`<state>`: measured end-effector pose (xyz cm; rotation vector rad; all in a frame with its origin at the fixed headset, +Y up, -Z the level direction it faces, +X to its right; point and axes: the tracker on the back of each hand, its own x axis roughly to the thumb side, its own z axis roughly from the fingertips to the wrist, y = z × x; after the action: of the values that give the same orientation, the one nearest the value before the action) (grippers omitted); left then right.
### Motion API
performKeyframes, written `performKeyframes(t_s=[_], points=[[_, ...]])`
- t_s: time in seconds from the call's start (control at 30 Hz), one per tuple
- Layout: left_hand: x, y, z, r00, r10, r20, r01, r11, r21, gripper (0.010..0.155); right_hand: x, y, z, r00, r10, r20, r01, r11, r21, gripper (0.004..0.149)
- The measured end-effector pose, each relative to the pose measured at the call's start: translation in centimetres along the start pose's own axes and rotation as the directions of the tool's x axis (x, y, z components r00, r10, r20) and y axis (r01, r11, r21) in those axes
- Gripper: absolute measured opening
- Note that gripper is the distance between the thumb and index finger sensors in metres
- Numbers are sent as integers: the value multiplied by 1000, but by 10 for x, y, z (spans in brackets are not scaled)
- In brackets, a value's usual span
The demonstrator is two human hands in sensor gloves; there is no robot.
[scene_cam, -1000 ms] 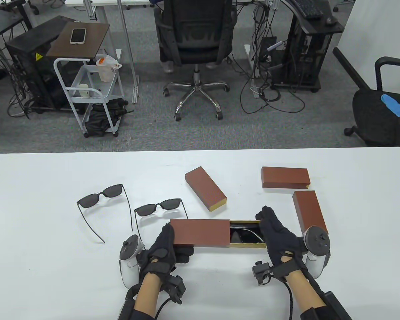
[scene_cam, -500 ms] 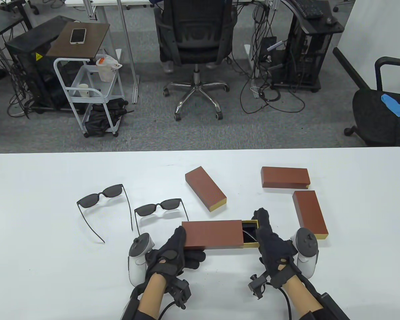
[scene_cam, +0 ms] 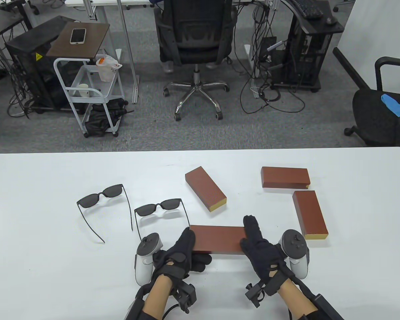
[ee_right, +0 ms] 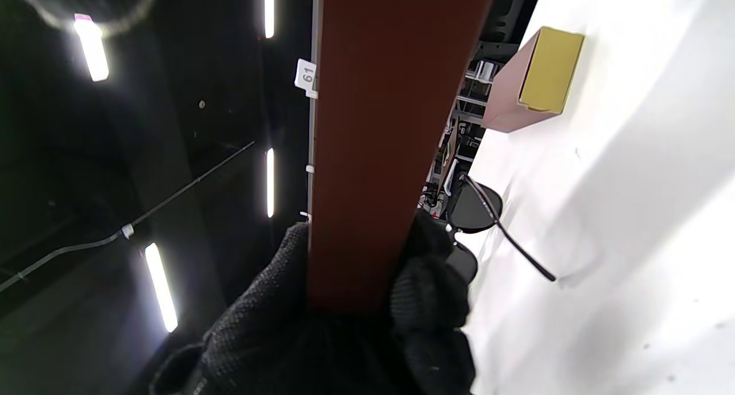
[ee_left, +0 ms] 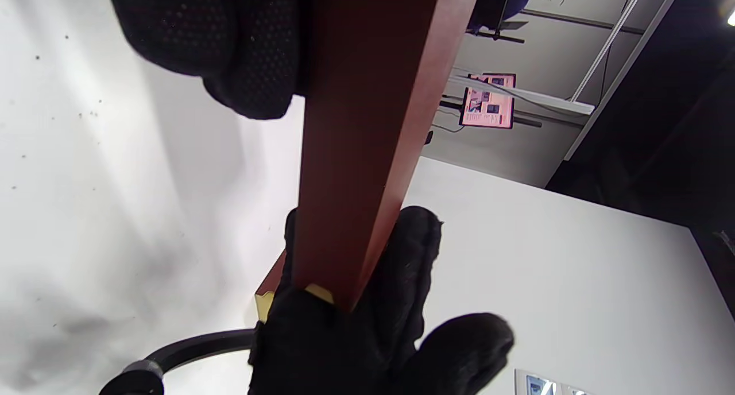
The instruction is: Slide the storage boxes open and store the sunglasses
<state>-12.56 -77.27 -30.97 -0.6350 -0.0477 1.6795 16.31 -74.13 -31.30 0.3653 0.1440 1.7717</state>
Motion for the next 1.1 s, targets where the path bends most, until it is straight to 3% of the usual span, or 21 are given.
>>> performKeyframes(t_s=[0.13, 0.23, 0.4, 0.57, 0.8, 0.93, 1.1], points=[[1, 10, 3, 999, -37, 27, 35, 996, 79, 77, 9, 3, 0, 968, 241, 77, -243, 970, 22, 87], [1, 15, 5, 998, -51, 23, 47, 989, 137, 77, 18, 10, 2, 884, 442, 150, -450, 893, 20, 88], [2, 19, 6, 996, -83, 15, 79, 981, 180, 76, 26, 20, 4, 790, 583, 192, -587, 809, -41, 85], [5, 22, 7, 980, -198, -5, 193, 952, 236, 75, 26, 37, 3, 651, 715, 257, -741, 671, 9, 83], [7, 26, 8, 978, -208, -13, 204, 942, 266, 74, 27, 43, 3, 629, 733, 260, -756, 654, -17, 75], [16, 26, 14, 948, -319, -13, 302, 883, 359, 72, 26, 36, -1, 625, 752, 212, -755, 651, -81, 73], [28, 23, 21, 884, -460, -83, 447, 780, 438, 71, 26, 15, -24, 568, 823, 13, -808, 561, -182, 71]])
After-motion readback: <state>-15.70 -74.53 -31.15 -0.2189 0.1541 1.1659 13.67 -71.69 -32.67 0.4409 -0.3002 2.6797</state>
